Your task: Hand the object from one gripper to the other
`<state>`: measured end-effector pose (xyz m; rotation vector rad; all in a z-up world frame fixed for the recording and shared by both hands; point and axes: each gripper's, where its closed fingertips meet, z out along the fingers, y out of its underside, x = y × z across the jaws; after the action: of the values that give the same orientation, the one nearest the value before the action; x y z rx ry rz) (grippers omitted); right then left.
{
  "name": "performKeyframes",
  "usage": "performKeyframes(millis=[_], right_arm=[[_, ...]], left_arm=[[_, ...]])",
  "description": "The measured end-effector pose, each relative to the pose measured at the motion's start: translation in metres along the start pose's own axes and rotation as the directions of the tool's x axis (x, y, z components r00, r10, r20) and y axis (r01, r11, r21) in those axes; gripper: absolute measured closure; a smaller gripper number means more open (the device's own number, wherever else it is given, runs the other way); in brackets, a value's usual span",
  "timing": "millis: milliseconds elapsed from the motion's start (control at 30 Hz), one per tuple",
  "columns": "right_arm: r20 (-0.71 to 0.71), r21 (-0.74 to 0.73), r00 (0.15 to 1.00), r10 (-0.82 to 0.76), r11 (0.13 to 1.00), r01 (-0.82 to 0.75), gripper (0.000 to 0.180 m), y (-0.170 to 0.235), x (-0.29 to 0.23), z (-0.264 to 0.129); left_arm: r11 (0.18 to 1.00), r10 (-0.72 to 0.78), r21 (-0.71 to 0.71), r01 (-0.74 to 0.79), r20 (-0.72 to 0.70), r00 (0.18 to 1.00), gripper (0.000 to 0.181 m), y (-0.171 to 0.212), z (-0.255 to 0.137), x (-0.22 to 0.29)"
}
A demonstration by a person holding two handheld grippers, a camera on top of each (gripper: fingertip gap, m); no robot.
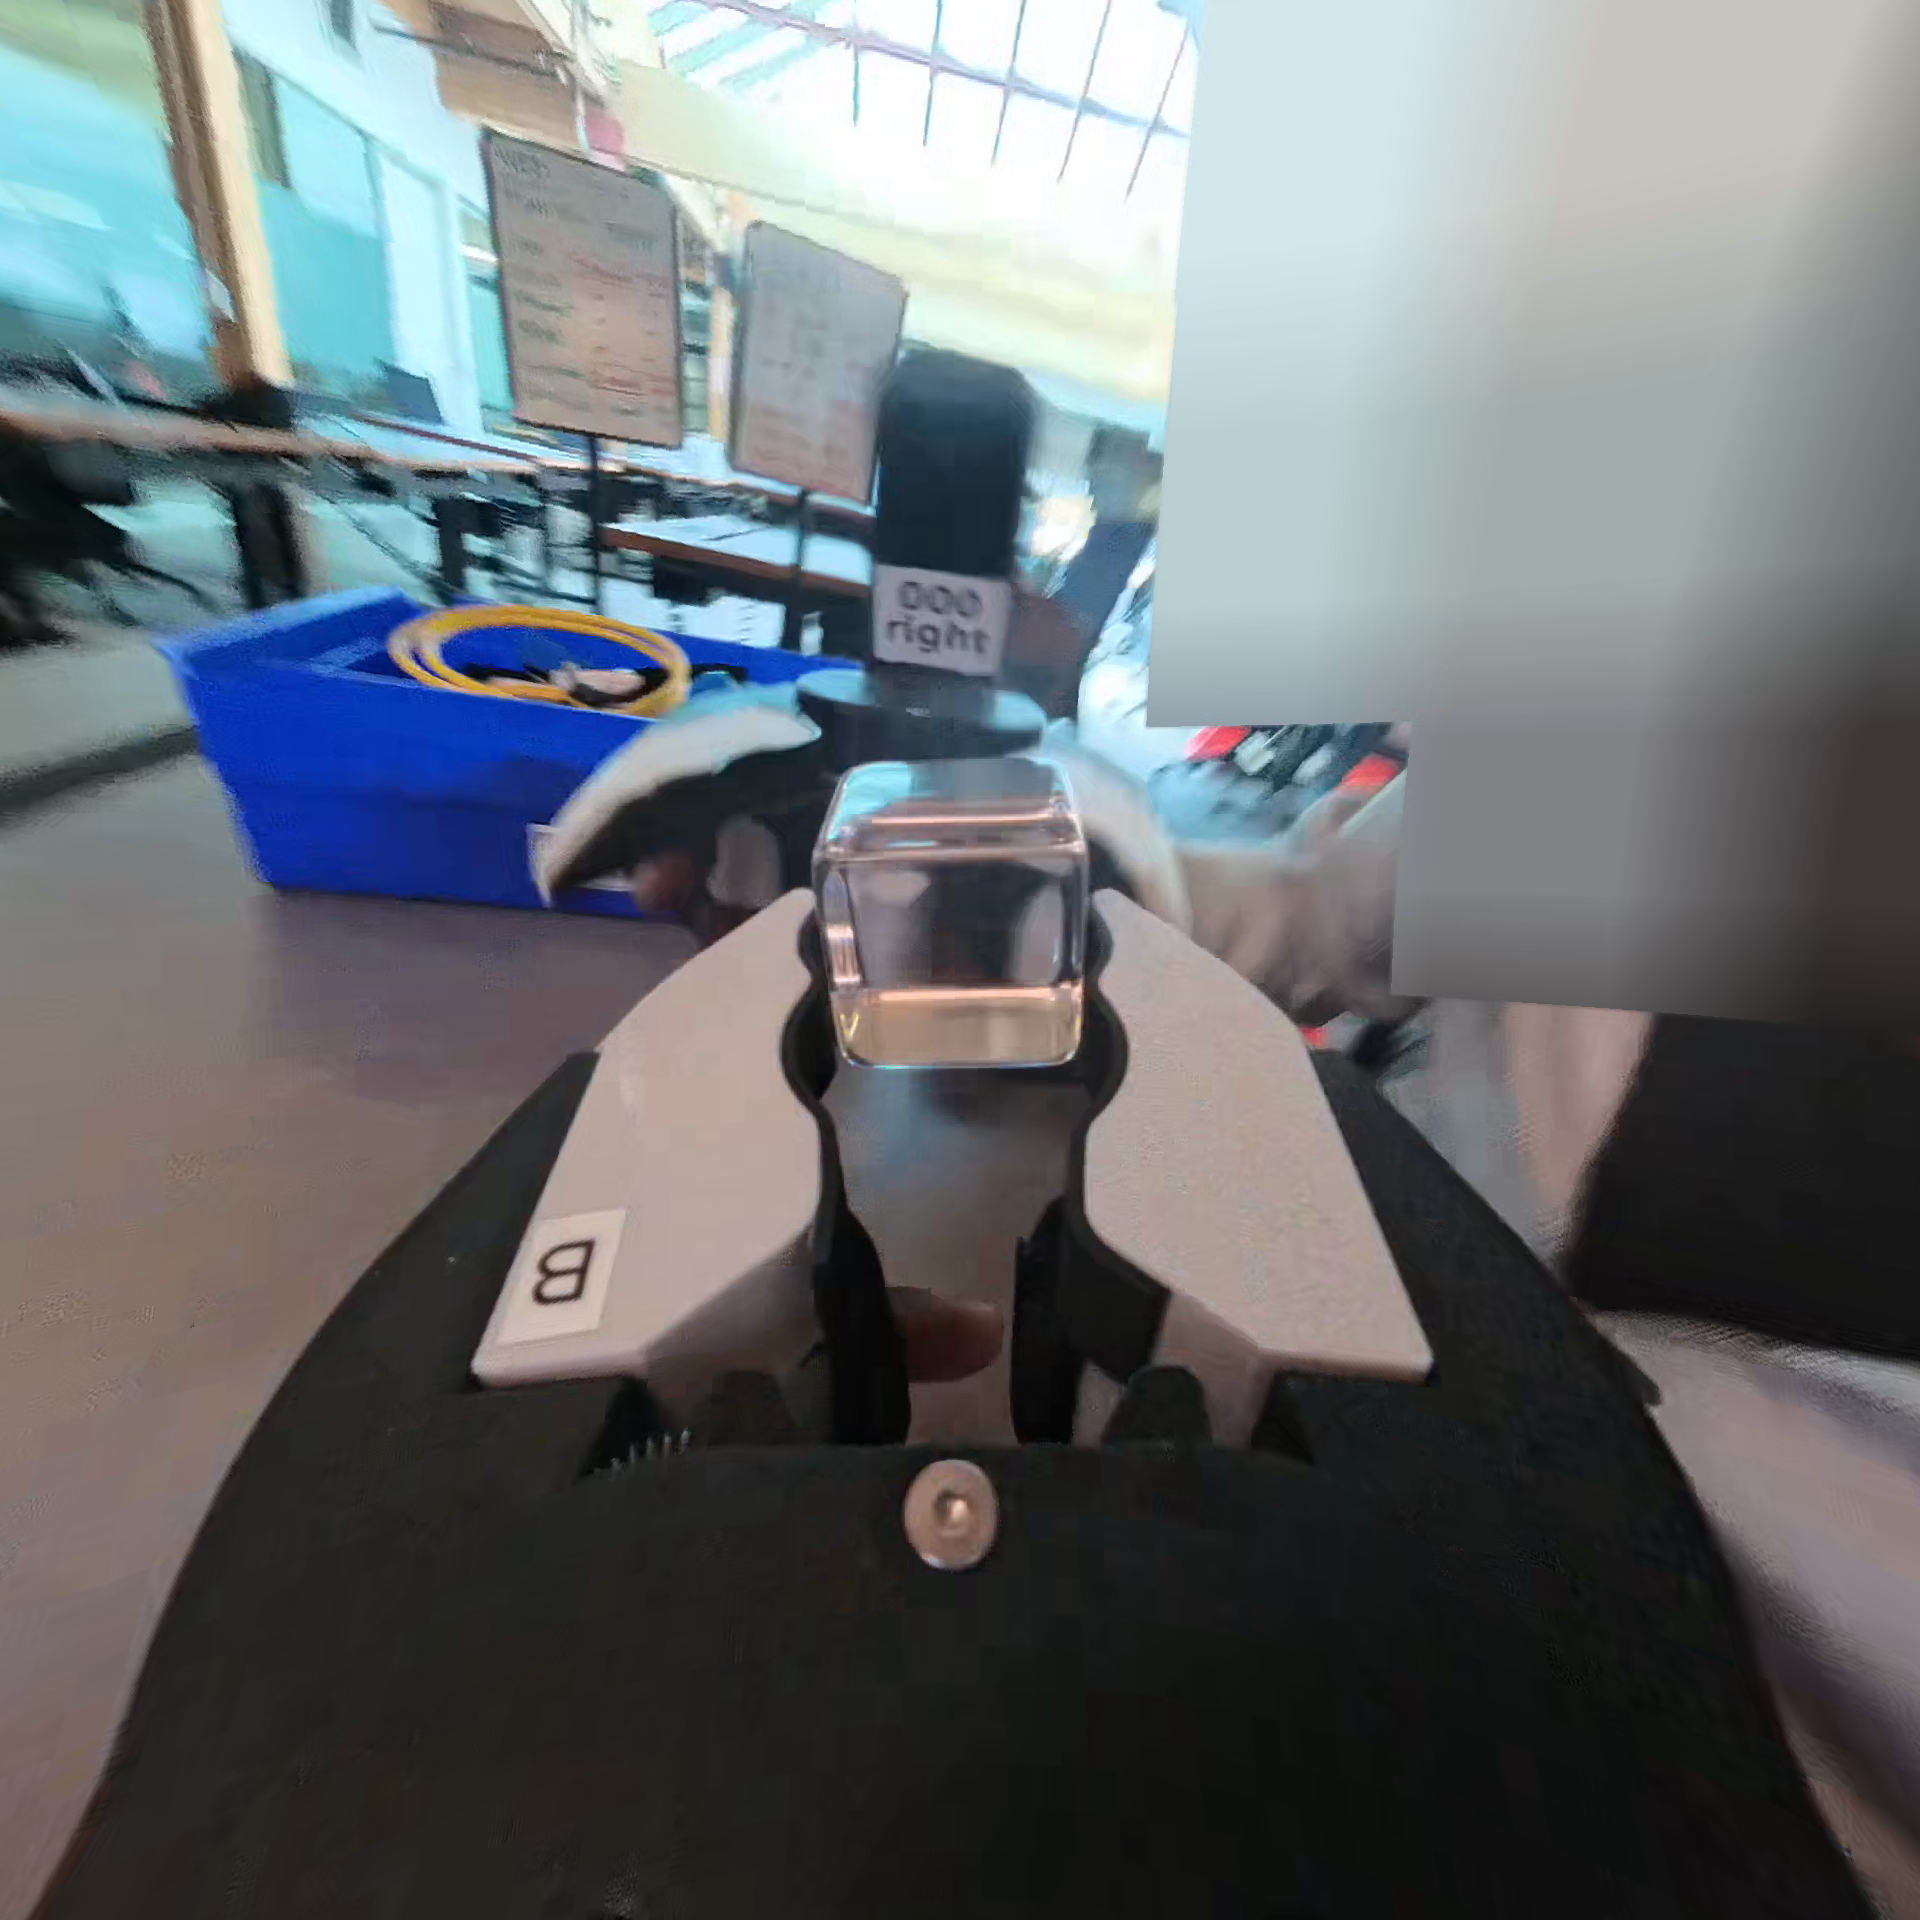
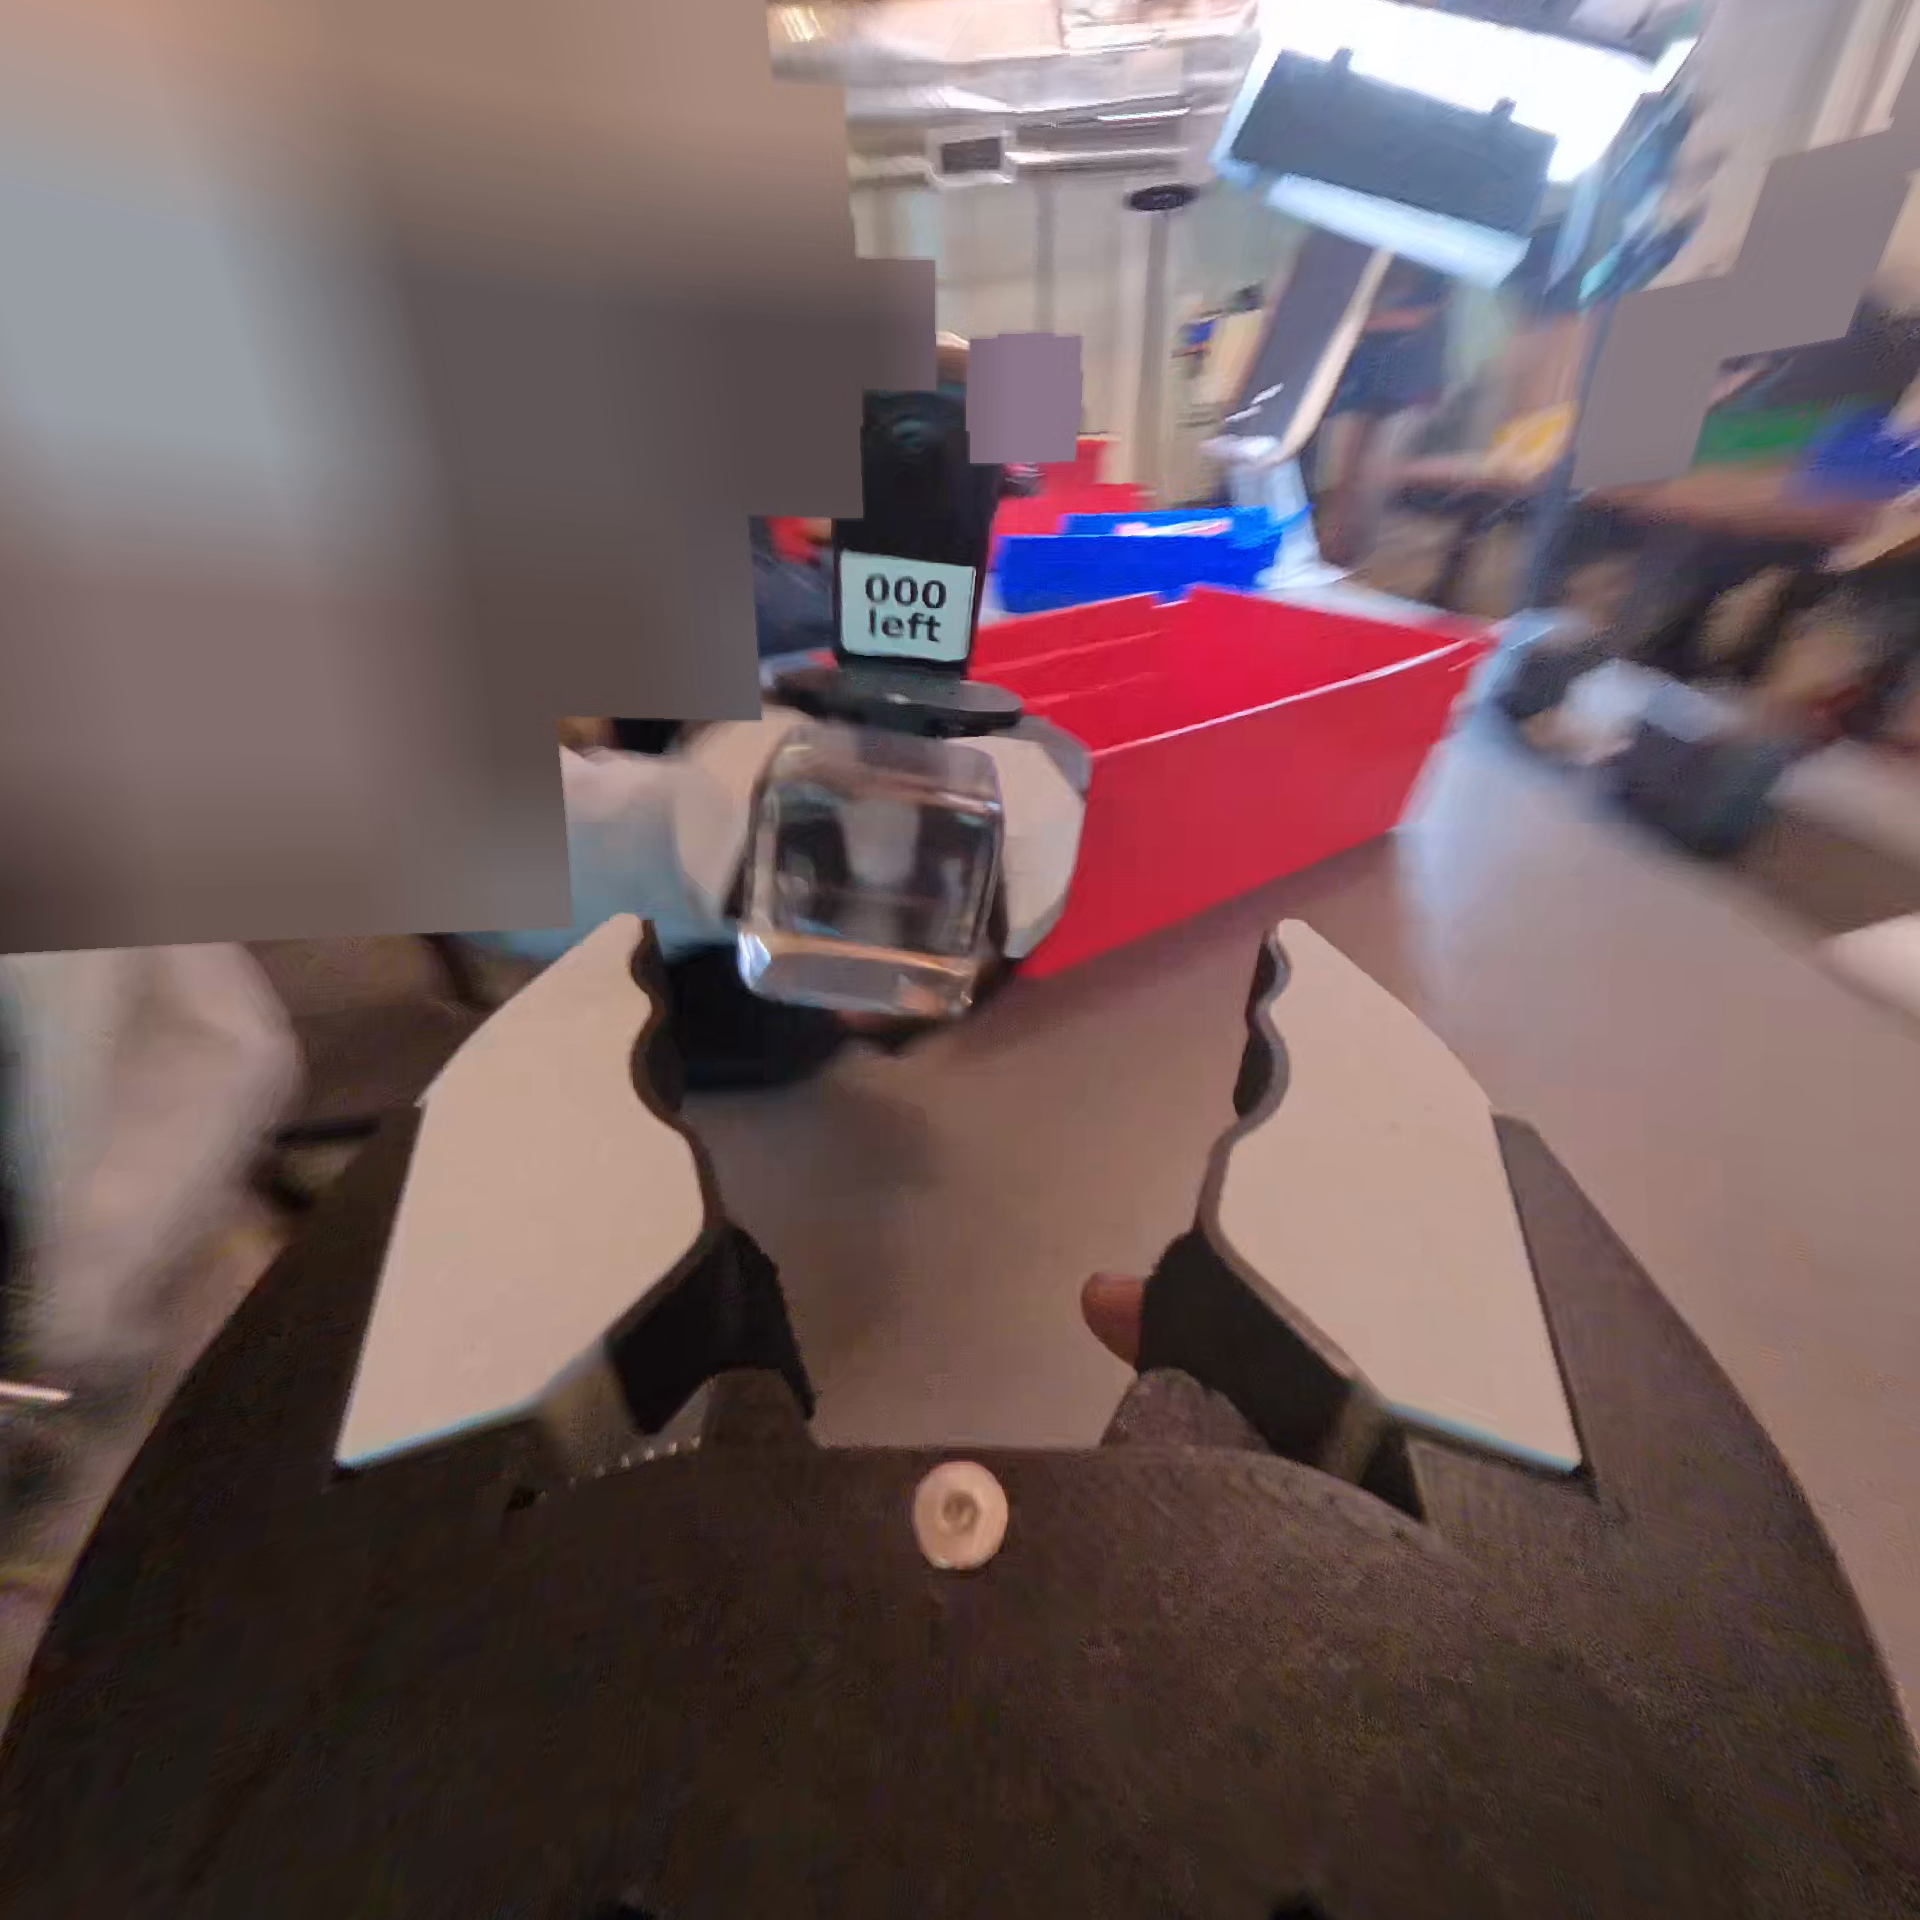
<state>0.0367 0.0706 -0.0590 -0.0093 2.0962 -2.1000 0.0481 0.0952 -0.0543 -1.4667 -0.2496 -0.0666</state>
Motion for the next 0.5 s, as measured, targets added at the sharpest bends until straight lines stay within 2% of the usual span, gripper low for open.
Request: performKeyframes(millis=[33,100,167,233,300,367,400,433,500], right_arm=[[-0.081,-0.036,0.981,-0.175,0.984,0.173,0.072,0.0,0.005,-0.003],[-0.169,-0.144,0.861,-0.48,0.876,0.46,0.076,0.001,0.007,-0.006],[-0.182,-0.23,0.706,-0.684,0.728,0.646,0.081,0.002,0.002,-0.006],[-0.17,-0.292,0.573,-0.801,0.597,0.748,0.09,0.007,-0.001,-0.003],[-0.132,-0.334,0.5,-0.856,0.514,0.79,0.1,0.016,-0.003,0.0],[-0.101,-0.338,0.478,-0.873,0.482,0.808,0.13,0.022,-0.005,0.001],[-0.097,-0.328,0.483,-0.87,0.486,0.81,0.131,0.022,-0.007,0.001],[-0.101,-0.319,0.511,-0.854,0.514,0.797,0.133,0.021,-0.007,0.001],[-0.107,-0.274,0.63,-0.769,0.632,0.725,0.133,0.018,-0.009,0.001]], left_arm=[[0.993,-0.12,0.017,0.121,-0.035,0.992,0.137,-0.002,-0.001,0.0],[0.957,-0.29,0.014,0.291,-0.05,0.956,0.136,0.0,-0.001,-0.006],[0.914,-0.406,-0.035,0.404,-0.075,0.911,0.137,0.009,0.001,-0.006],[0.875,-0.483,-0.091,0.475,-0.109,0.869,0.137,0.018,0.005,0.0],[0.859,-0.51,-0.135,0.495,-0.129,0.85,0.137,0.025,0.009,0.007],[0.859,-0.508,-0.16,0.486,-0.162,0.846,0.136,0.026,0.011,0.015],[0.872,-0.487,-0.152,0.466,-0.163,0.858,0.136,0.025,0.011,0.015],[0.883,-0.466,-0.143,0.447,-0.16,0.87,0.129,0.024,0.011,0.014],[0.926,-0.375,-0.105,0.361,-0.159,0.913,0.113,0.018,0.01,0.012]])
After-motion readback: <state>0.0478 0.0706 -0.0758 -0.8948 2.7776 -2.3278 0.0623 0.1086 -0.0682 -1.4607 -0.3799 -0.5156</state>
